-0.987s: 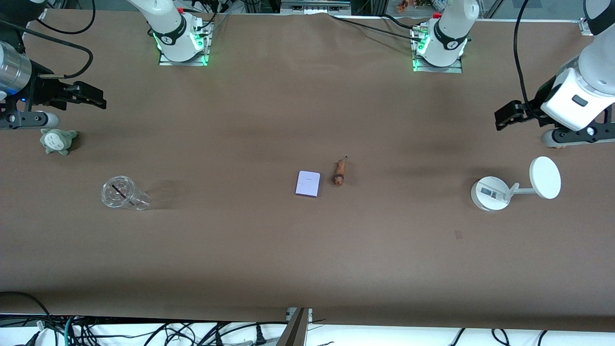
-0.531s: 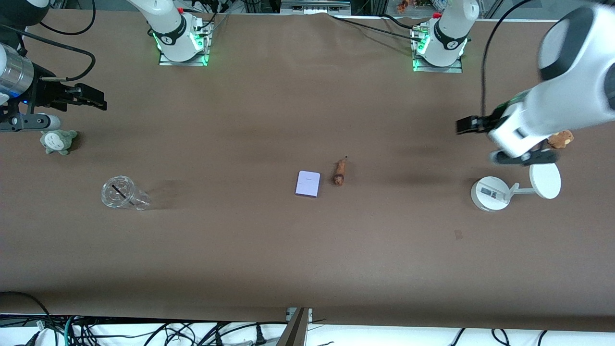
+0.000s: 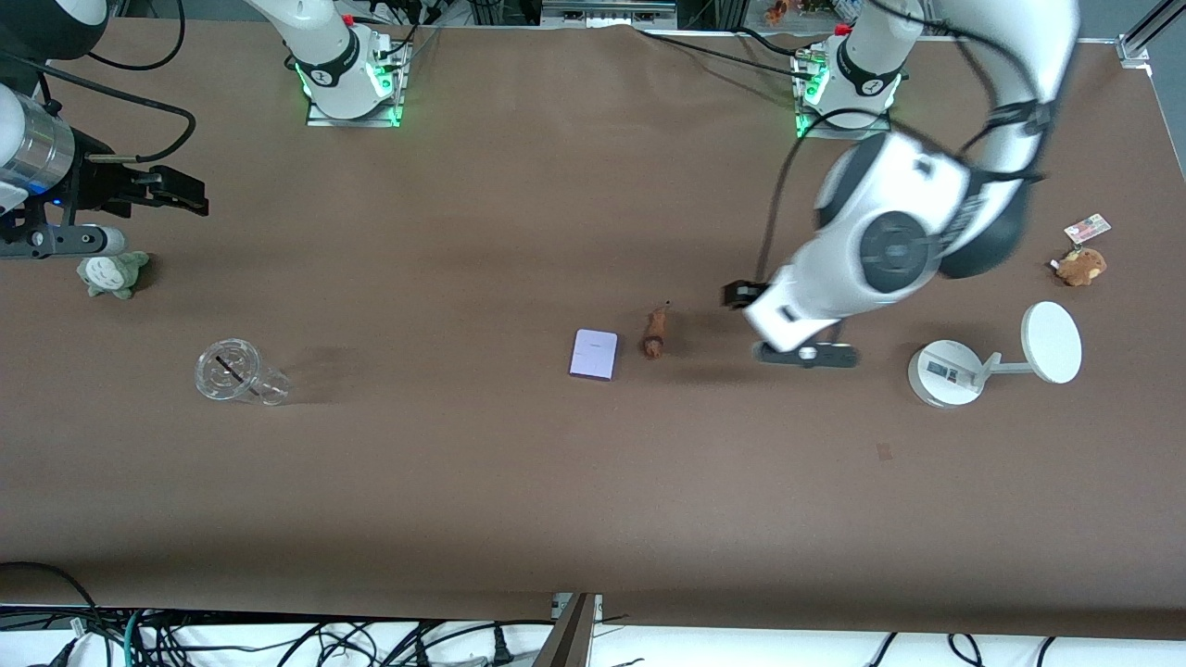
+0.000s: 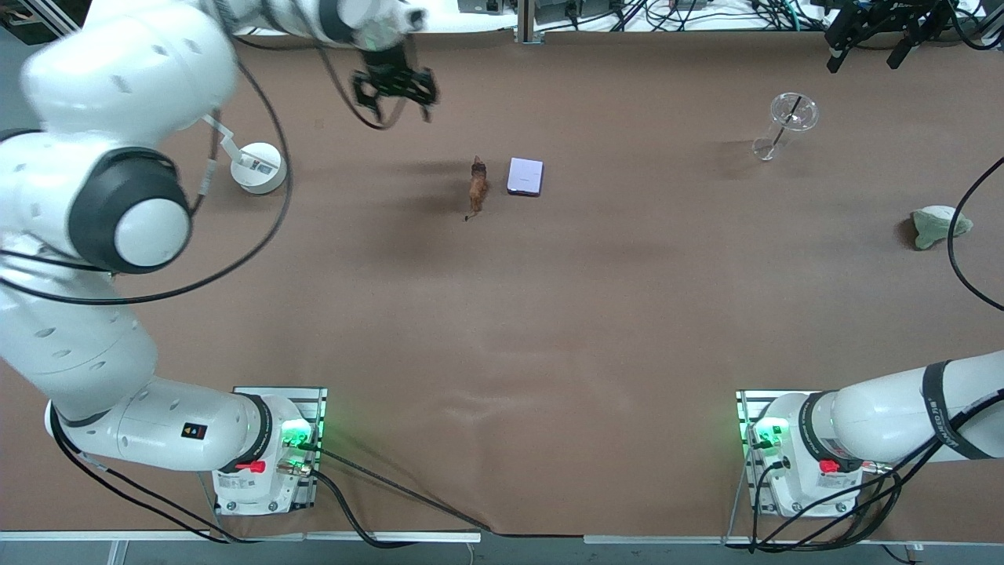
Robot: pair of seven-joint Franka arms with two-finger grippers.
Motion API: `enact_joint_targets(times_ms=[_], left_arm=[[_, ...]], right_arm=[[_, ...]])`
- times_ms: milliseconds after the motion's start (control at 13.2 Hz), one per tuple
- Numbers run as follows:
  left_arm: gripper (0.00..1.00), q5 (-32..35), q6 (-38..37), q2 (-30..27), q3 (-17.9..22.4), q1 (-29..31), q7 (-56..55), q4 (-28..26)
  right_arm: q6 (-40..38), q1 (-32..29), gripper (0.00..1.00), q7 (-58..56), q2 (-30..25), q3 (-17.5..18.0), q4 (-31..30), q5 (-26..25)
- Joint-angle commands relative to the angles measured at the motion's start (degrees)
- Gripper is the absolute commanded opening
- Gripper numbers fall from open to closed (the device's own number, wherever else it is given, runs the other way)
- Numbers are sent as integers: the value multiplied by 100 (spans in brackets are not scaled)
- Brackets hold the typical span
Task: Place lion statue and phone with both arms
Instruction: 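Reach the left gripper toward the brown lion statue beside the phone, then close the left gripper on the brown lion statue and lift it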
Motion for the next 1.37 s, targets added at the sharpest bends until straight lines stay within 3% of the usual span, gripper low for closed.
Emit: enact_joint_targets(times_ms=[0,152,683,759,835,911,1062,1290], left_arm=[[100,140,600,406,74,-462,-392,55],[100,701,952,740,56,-682,-585,55],[100,887,1991,1637,65,-1017,-973,55],[87,1045,1983,1638,65,-1008,-912,46],[55,1159,1956,1629,56,-1008,-903,37],[38,1160,1956,1629,56,-1026,-912,28],[25,1160,1912,1612,56,-1035,-912,28],[16,1160,1537,1437,56,-965,-886,89]], right_arm=[[-90,-21,100,66,10,29,74,-54],[-98,-21,100,83,10,29,74,-54],[-54,-12,100,66,10,29,65,-19],[-54,-12,100,66,10,29,65,-19],[-54,-12,100,57,10,29,65,-19],[-63,-12,100,48,10,29,65,-19],[-54,-12,100,48,10,29,65,-27],[-46,-12,100,13,18,29,65,-19]])
